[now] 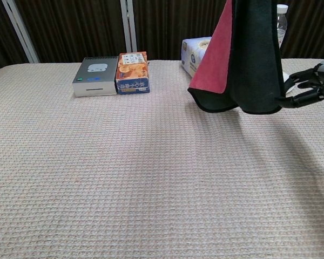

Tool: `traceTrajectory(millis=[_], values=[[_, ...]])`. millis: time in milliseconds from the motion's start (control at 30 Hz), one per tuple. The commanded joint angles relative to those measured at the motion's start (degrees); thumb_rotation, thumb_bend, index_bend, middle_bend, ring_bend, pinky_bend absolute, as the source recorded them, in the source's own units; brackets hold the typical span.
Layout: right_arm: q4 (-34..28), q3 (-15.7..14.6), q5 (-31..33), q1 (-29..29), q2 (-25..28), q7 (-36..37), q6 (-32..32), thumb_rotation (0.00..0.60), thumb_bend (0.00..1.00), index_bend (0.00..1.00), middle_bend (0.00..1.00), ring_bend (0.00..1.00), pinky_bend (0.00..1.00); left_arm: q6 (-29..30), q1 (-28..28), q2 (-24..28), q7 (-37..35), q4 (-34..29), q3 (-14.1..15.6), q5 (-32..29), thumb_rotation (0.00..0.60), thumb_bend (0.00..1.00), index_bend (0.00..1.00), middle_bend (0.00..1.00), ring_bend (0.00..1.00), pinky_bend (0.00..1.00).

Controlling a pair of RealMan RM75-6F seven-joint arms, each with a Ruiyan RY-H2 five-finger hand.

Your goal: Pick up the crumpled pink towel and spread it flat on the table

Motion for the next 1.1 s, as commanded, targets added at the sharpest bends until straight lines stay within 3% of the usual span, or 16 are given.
traceTrajectory(millis=[33,333,567,833,1100], values=[[-0.1,-0.1,-0.2,-0.1,-0.1,0.0,0.0,0.600,0.38,0.60,0.09,0.00,0.00,0.0,0.0,0.0,-0.1,-0.1,0.0,0.0,0.600,0.50,0.63,0.14,0.00,0.00],[0.5,0.0,-0.6,-0.1,-0.7,0.0,0.0,0.600,0.42,0.71,0.13,0.00,0.00,-0.1,-0.1,-0.1,-0.4,-0.1,0.2,0.3,0.600,0.50,0.64,0.13,0.00,0.00],[0.6,0.1,-0.7,-0.3,-0.6,0.3,-0.2,0.600,0.56,0.72,0.14,0.00,0.00,-0.1,-0.1,-0.3,-0.6,0.0,0.5,0.4,0.600,0.50,0.64,0.13,0.00,0.00],[0.5,0.6,-1.5,-0.8,0.1,1.4,-0.5,0.600,0.58,0.72,0.14,0.00,0.00,0.0,0.7,0.2,-1.2,-0.6,0.4,0.2,0.600,0.50,0.64,0.13,0.00,0.00],[1.7,3.6,-2.0,-1.4,2.9,4.4,-1.5,0.600,0.58,0.72,0.14,0.00,0.00,0.0,6.2,4.5,-5.5,-8.2,0.9,1.9,0.600,0.50,0.64,0.14,0.00,0.00]])
